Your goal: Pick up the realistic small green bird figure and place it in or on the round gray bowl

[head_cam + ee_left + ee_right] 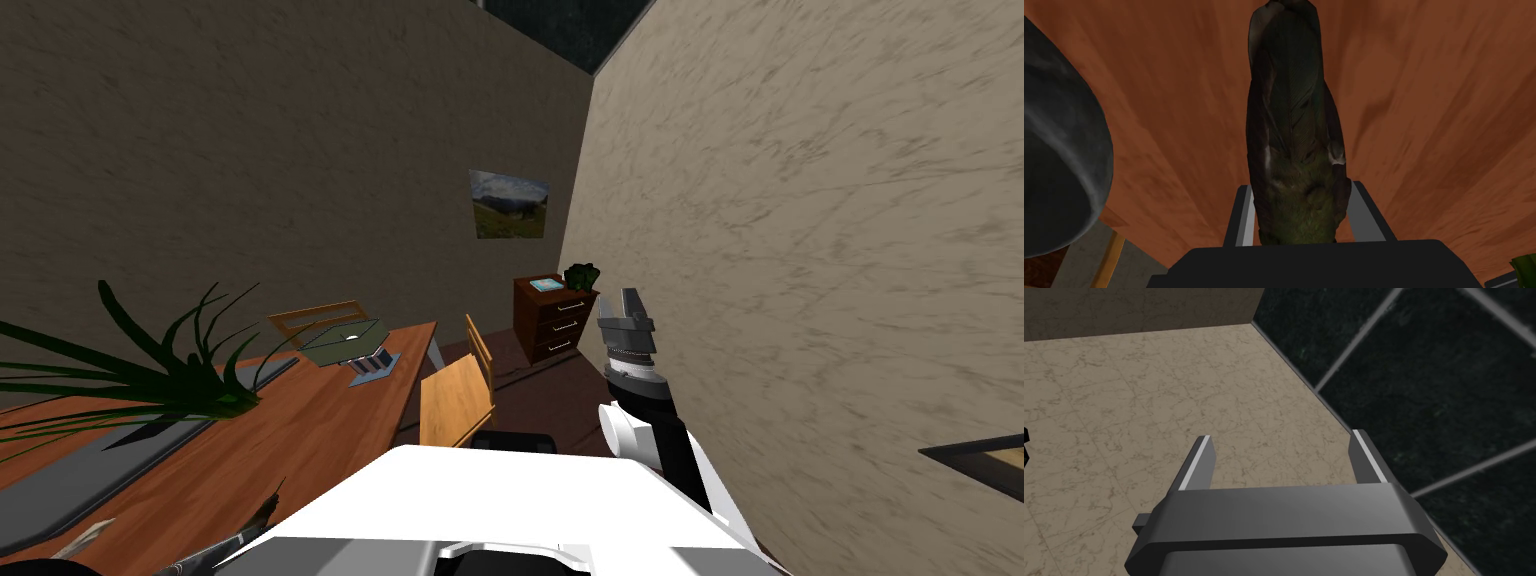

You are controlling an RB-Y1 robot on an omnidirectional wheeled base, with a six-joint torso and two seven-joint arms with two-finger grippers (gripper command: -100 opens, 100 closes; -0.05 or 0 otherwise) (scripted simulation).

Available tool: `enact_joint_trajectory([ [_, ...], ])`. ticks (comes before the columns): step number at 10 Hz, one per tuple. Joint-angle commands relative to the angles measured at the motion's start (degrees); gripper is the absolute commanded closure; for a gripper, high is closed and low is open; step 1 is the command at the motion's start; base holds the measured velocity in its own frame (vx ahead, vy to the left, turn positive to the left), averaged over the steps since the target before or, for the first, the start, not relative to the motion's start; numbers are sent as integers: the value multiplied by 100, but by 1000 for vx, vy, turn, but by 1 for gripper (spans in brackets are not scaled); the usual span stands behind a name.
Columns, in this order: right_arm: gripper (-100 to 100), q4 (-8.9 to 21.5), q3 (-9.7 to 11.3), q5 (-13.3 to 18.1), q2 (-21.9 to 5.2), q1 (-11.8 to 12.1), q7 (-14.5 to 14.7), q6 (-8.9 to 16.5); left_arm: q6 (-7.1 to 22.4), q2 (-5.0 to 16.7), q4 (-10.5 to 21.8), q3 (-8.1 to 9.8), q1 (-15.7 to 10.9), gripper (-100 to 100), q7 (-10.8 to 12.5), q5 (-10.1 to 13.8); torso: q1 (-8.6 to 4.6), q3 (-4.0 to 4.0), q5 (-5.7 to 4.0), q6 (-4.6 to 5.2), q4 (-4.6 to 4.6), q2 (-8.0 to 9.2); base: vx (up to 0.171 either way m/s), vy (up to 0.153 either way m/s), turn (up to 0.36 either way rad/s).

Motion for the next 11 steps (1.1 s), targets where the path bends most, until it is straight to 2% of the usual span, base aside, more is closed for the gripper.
enact_joint_trajectory([
  [1, 0, 0, 0, 0, 0, 0, 0, 0, 55, 191, -144, 286, -31, 100, 118, -2, 0, 0, 0, 0, 0, 0, 17, -48, -38],
  [2, 0, 0, 0, 0, 0, 0, 0, 0, 55, 191, -144, 299, -31, 100, 118, -2, -10, 0, -2, -3, -1, 1, 14, -42, -3],
  [5, 0, 0, 1, 0, 1, 0, 0, 0, 157, 605, -381, 839, -33, 100, 413, -27, -30, 1, -8, 0, -1, 4, -1, -79, -10],
  [6, 0, 0, 1, 0, 1, 0, 0, 0, 198, 748, -465, 1083, -18, 100, 524, -42, -42, 5, -14, -7, -1, 11, -23, -125, 33],
  [7, 0, 0, 1, 0, 1, 0, 0, 0, 198, 748, -465, 1106, -18, 100, 524, -42, -52, 7, -14, -1, 2, 13, -10, -89, -6],
  [8, 0, 0, 1, 0, 1, 0, 0, 0, 240, 892, -550, 1313, 2, 100, 638, -59, -49, 9, -12, -9, 1, 17, -17, -78, 17],
  [9, 0, 0, 1, 0, 1, 0, 0, 0, 240, 892, -550, 1313, 2, 100, 638, -59, -41, 11, -8, -9, 3, 20, -13, -66, 4],
  [10, 0, 0, 1, 0, 1, 0, 0, 0, 282, 1035, -636, 1475, 26, 100, 755, -78, -33, 11, -4, -13, 2, 22, -21, -79, 15],
  [11, 0, 0, 1, 0, 1, 0, 0, 0, 282, 1035, -636, 1517, 26, 100, 755, -78, -34, 14, -8, -15, 3, 25, -18, -59, 15],
])
